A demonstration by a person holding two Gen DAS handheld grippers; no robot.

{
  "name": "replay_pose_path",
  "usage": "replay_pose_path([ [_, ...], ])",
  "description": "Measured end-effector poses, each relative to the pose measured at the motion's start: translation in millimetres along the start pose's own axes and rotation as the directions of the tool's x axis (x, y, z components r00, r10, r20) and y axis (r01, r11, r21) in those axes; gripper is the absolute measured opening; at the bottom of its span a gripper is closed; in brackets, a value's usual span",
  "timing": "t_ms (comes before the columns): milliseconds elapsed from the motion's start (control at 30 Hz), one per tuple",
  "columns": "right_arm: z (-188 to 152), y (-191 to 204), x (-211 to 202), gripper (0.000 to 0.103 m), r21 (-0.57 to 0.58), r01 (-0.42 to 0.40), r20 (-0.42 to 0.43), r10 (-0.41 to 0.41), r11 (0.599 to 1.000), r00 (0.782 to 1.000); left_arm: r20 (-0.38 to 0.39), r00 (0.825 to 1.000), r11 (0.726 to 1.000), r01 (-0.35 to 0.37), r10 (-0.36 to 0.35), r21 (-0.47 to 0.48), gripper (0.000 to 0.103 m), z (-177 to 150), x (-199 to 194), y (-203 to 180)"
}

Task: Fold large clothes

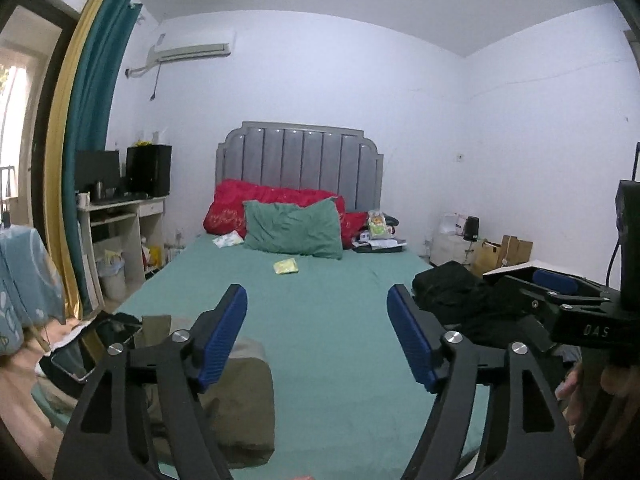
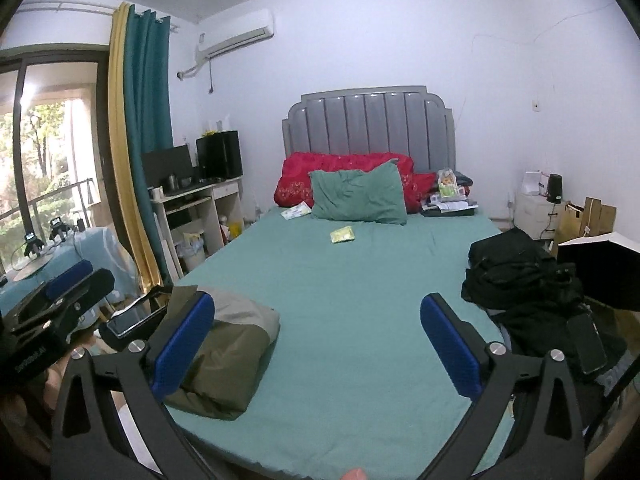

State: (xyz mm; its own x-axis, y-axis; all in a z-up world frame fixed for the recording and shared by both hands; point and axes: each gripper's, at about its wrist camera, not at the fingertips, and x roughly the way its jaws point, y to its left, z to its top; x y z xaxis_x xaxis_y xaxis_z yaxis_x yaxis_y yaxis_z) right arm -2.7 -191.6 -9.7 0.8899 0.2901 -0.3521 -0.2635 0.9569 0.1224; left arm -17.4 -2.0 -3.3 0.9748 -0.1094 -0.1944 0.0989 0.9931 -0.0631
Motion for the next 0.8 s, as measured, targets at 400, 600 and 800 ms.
replay_pose_path([
  [400,-14,19,29,0.102,-0.020,-0.006,-0.073,0.005,1.000,0.997,-0.020,0.999,0.998,-0.046,0.046,-0.035,0.077,-14,0,25],
  [600,-21,24,41,0.102,-0.020,0.003,-0.099,-0.005,1.000,0.995,-0.050,0.998,0.998,-0.044,0.042,-0.042,0.077,-21,10,31],
  [800,-28,20,54,0.102,-0.006,0.015,-0.132,-0.016,1.000,0.991,-0.087,0.995,0.997,-0.049,0.044,-0.056,0.077,-30,19,39],
])
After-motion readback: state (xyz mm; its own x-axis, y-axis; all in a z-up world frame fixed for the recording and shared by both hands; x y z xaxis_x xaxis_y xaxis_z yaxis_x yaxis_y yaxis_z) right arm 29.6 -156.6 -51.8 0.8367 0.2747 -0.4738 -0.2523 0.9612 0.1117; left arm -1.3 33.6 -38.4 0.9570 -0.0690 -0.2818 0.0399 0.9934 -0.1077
